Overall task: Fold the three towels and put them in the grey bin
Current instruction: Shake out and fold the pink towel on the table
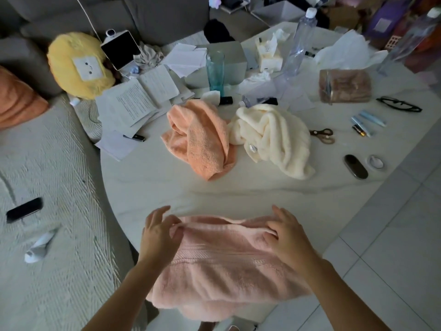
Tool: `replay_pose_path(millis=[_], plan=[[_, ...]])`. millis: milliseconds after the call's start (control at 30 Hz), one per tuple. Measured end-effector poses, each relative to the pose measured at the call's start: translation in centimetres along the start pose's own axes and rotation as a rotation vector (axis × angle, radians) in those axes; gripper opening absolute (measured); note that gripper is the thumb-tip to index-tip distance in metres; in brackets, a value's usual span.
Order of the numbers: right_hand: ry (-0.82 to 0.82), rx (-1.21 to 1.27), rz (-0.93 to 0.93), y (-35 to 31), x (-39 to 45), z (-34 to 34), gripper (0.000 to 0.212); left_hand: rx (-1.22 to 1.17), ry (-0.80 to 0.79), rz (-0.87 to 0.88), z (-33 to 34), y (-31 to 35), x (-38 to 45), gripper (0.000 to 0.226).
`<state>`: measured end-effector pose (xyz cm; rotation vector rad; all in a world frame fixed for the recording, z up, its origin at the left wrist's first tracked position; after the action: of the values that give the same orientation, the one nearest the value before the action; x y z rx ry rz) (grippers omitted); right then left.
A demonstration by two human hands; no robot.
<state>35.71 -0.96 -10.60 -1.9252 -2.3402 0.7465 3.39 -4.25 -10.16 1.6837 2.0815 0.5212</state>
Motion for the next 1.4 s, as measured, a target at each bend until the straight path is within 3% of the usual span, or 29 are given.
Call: replay_pose_path(millis=[67,133,300,467,600,733,900,1033,1100,1233,1333,1400], plan=[[-0.054,-0.058,-0.088,0.0,1.3,-0.1,0.013,0.042,-0.060,-0.022,-0.1,-0.6,1.4,0.013],[-0.082,-0.143,-0.144,-0.1,2.1,-0.3,0.013,0.103,-0.221,-0.048,0.4,-1.2,2.5,0.016],[-0.057,-0.124,-0.087,0.6,2.0,-0.8,0.016,0.141,-0.404,-0.053,0.8,-1.2,3.8,0.013],[0.006,0.085,-0.033,2.3,0.0,-2.8,0.020,0.053,-0.325,-0.001,-0.7,-1.6,3.2,0.006],[0.076,0.199,0.002,3.4,-1.1,-5.1,0.030,-0.012,-0.332,-0.010,-2.3,-2.0,2.8,0.027],[0.103,0.218,-0.014,2.8,-1.2,-5.2,0.027,-0.013,-0.345,-0.067,-2.5,-2.7,2.2,0.030],[-0.063,0.143,-0.038,2.2,-0.2,-2.6,0.020,-0.143,-0.214,-0.144,-2.0,-3.3,2.1,0.018],[0.044,0.315,0.074,3.4,0.2,-3.1,0.027,-0.223,-0.119,-0.133,-1.9,-3.0,1.5,0.027],[0.040,0.429,0.130,3.6,0.0,-3.3,0.038,-0.267,-0.083,-0.131,-2.0,-2.7,0.9,0.029],[-0.033,0.407,0.093,3.6,0.0,-3.8,0.064,-0.329,0.050,-0.143,-3.3,-2.1,0.1,0.026],[-0.153,0.481,0.216,4.1,0.2,-3.8,0.091,-0.383,0.102,-0.175,-3.6,-1.9,-0.1,0.020],[-0.190,0.532,0.301,4.3,0.6,-3.6,0.097,-0.407,0.094,-0.179,-3.2,-1.8,-0.3,0.014]])
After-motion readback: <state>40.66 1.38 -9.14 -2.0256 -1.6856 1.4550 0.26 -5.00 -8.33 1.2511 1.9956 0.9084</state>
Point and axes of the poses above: each hand's wrist, its own x-axis towards the middle knuckle, its own z-axis out of the palm, y = z × x, the point moved 5 cm from there along x, towards the middle knuckle, and after that the axes turned 5 degrees about -x, right-handed, at the moved point
